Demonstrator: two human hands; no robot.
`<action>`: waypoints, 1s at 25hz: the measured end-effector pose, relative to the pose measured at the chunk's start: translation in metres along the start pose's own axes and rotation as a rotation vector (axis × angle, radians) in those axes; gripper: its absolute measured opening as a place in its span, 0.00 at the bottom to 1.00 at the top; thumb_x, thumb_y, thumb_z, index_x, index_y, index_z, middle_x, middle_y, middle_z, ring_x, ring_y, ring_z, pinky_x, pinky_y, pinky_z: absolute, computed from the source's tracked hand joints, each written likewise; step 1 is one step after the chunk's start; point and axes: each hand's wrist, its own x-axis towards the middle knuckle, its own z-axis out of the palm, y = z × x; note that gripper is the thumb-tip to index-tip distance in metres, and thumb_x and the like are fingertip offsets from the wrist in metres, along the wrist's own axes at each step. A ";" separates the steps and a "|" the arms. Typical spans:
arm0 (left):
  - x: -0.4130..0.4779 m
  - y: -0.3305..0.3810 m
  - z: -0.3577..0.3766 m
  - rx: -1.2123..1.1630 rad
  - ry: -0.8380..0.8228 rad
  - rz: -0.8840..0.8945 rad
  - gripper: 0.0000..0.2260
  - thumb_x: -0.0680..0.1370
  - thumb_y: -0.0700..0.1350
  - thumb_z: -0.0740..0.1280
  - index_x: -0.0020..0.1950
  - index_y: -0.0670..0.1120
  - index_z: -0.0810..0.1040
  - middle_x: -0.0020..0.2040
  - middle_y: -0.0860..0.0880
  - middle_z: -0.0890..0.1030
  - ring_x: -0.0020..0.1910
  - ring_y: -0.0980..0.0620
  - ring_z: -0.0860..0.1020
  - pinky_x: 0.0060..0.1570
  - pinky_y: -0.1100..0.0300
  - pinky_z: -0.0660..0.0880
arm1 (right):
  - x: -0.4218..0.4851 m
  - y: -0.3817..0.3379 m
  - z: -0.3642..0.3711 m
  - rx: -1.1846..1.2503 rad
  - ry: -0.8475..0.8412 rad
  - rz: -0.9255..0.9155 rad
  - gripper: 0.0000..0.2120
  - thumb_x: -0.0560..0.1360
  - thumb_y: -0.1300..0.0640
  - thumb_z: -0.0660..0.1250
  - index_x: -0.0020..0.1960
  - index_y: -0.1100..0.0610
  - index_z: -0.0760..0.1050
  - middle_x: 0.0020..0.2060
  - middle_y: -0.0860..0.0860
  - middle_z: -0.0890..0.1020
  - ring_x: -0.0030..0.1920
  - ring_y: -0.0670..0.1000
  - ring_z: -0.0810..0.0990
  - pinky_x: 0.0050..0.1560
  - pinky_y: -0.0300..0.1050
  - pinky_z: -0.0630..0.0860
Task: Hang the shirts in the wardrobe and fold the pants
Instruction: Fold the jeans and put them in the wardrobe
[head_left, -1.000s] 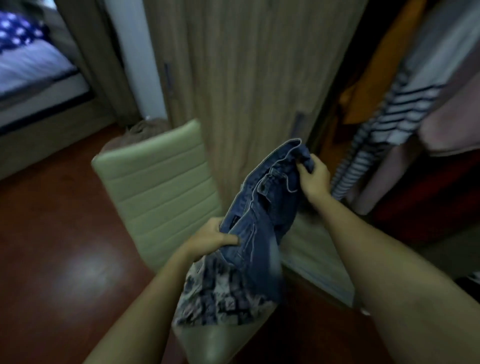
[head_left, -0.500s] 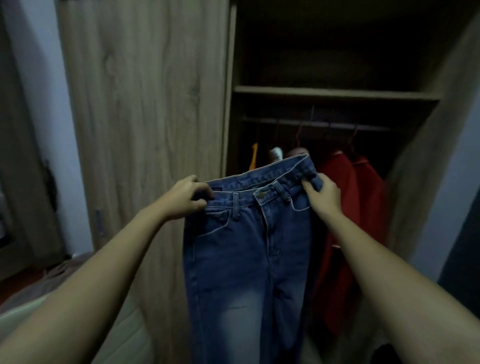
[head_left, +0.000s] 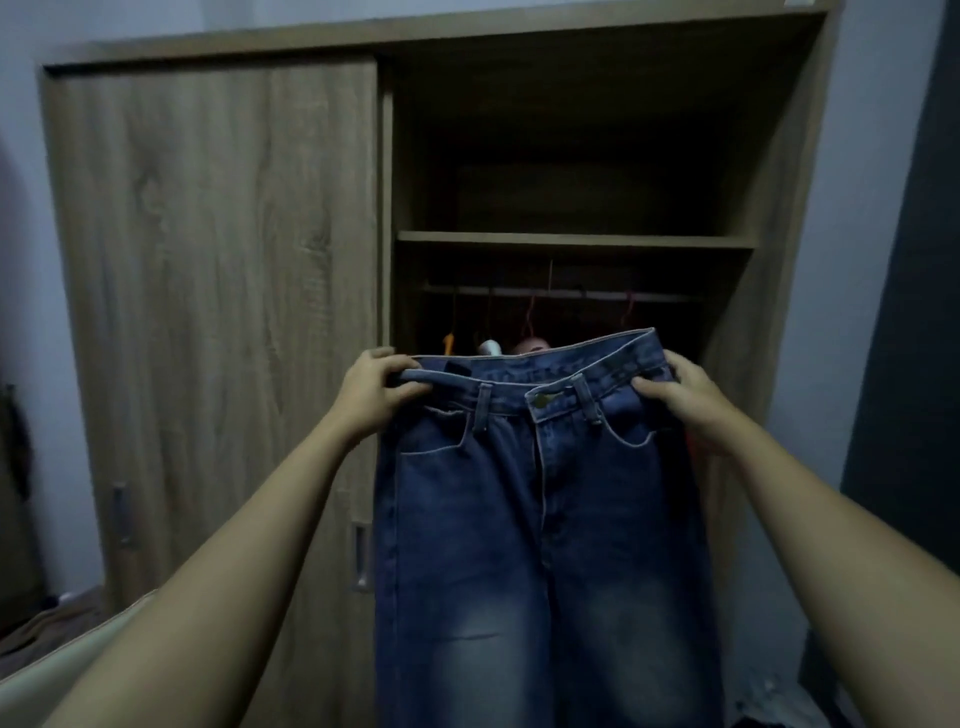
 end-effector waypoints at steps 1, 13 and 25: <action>0.002 0.000 0.005 -0.012 -0.020 -0.048 0.07 0.74 0.49 0.70 0.51 0.49 0.80 0.61 0.45 0.73 0.65 0.47 0.68 0.61 0.53 0.67 | -0.003 -0.004 -0.005 0.054 -0.088 0.052 0.17 0.68 0.65 0.71 0.55 0.60 0.73 0.44 0.54 0.82 0.45 0.54 0.81 0.42 0.41 0.80; 0.041 0.062 -0.024 -0.334 0.246 0.104 0.03 0.80 0.47 0.60 0.48 0.51 0.72 0.47 0.47 0.77 0.45 0.51 0.77 0.44 0.53 0.75 | 0.005 -0.049 -0.019 -0.222 0.409 -0.441 0.11 0.75 0.49 0.66 0.47 0.58 0.73 0.41 0.50 0.79 0.43 0.47 0.78 0.45 0.44 0.75; 0.017 0.055 -0.050 -0.841 0.089 -0.606 0.15 0.75 0.41 0.69 0.57 0.32 0.76 0.35 0.43 0.81 0.30 0.48 0.80 0.27 0.60 0.78 | -0.019 -0.069 0.017 0.176 0.185 0.177 0.11 0.77 0.51 0.64 0.44 0.59 0.78 0.34 0.53 0.82 0.32 0.48 0.80 0.29 0.35 0.77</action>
